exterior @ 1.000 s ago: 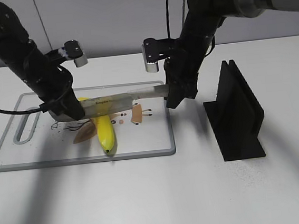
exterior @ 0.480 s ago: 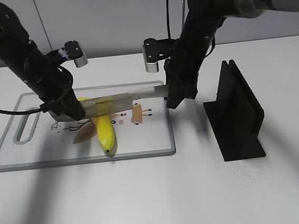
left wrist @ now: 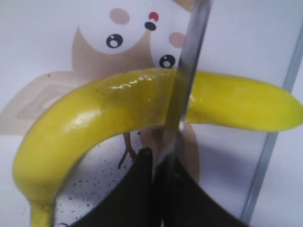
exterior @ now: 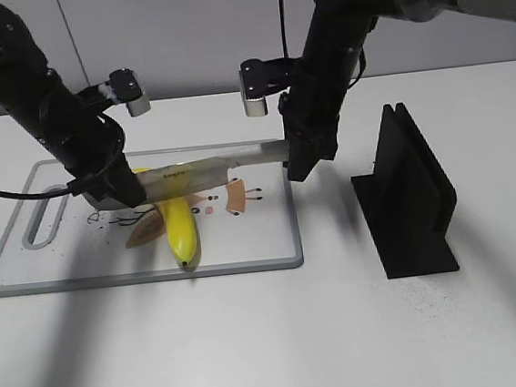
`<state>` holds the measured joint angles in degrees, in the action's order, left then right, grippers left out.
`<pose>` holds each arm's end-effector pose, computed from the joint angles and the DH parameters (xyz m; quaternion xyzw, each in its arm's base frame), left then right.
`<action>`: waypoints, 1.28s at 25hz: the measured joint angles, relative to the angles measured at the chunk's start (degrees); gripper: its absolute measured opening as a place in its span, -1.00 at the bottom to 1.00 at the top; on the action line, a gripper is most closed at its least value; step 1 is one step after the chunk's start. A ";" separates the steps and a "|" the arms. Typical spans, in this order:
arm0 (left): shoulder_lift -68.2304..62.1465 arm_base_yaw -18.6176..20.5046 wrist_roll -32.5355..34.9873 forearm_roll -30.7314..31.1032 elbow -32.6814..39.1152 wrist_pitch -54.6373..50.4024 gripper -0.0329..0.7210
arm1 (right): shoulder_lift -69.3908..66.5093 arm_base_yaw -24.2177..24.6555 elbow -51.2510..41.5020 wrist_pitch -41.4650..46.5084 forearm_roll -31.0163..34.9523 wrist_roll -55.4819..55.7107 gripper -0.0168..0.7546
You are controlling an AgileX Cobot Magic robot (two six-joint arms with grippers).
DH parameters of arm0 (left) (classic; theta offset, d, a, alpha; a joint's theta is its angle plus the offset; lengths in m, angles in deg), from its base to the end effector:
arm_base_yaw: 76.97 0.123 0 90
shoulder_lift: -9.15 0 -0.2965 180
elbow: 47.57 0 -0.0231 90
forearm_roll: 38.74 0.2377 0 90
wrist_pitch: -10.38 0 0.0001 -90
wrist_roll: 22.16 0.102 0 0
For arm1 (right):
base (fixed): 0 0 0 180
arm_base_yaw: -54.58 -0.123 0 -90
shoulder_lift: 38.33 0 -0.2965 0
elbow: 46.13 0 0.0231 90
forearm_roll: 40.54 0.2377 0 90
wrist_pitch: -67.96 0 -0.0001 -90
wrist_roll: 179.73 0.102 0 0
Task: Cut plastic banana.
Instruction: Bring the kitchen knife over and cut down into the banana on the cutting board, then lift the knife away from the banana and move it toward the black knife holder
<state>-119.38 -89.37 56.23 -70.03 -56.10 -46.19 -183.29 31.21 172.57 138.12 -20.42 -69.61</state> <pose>0.3951 -0.1322 0.1650 0.5857 0.7768 -0.1767 0.1491 0.4324 0.2228 0.1527 -0.6782 0.7152 0.1404 0.0938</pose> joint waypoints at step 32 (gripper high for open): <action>18.38 -0.16 -3.45 -3.74 0.24 4.39 0.89 | 12.48 -0.24 -1.02 0.05 -3.55 3.48 -0.53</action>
<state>-101.00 -89.52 52.77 -73.78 -55.86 -41.80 -170.81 30.97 171.55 138.17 -23.97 -66.12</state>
